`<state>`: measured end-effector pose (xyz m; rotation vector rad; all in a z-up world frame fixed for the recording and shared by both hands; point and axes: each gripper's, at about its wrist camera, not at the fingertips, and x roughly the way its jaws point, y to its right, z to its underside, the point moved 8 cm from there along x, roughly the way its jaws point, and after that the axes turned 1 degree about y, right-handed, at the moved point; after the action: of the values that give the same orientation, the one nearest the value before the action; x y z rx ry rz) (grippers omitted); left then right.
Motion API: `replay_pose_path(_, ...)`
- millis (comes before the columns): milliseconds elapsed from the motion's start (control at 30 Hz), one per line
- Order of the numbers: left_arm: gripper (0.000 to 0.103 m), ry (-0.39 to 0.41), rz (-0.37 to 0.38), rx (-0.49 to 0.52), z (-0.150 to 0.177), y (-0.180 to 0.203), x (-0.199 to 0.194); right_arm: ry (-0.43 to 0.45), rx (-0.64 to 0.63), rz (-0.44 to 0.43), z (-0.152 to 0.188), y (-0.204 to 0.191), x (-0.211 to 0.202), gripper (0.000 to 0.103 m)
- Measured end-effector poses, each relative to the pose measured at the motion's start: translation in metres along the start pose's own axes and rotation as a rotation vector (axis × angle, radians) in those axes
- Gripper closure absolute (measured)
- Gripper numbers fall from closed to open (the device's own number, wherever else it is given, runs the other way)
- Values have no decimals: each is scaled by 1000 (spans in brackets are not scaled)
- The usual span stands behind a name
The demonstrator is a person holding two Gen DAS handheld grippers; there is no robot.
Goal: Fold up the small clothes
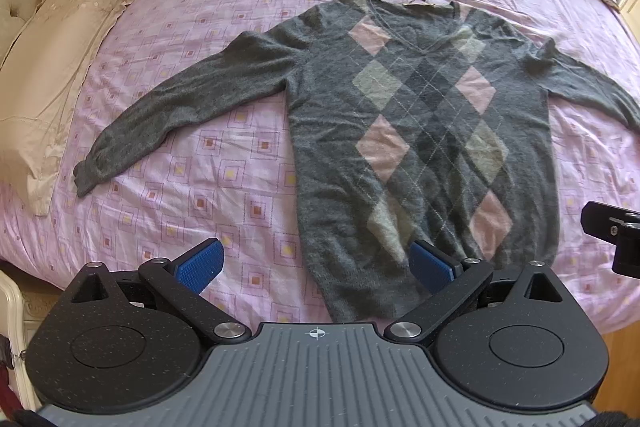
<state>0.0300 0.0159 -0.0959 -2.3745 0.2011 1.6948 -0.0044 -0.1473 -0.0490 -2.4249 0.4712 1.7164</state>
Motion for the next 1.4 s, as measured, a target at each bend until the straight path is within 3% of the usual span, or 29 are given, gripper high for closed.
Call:
replay_pose_path(367, 2, -8, 6, 4, 2, -6, 4, -19, -17, 11, 0, -11, 4, 1)
replay_pose_path(633, 2, -27, 8, 15, 5, -6, 12, -100, -59, 26, 8, -21, 17, 1)
replay_pose_path(1000, 2, -106, 4, 43, 14, -8, 33, -187, -75, 32, 15, -32, 41, 1)
replay_pose_path(1400, 2, -152, -24, 72, 5, -6, 54, -220, -59, 31, 4, -32, 62, 1)
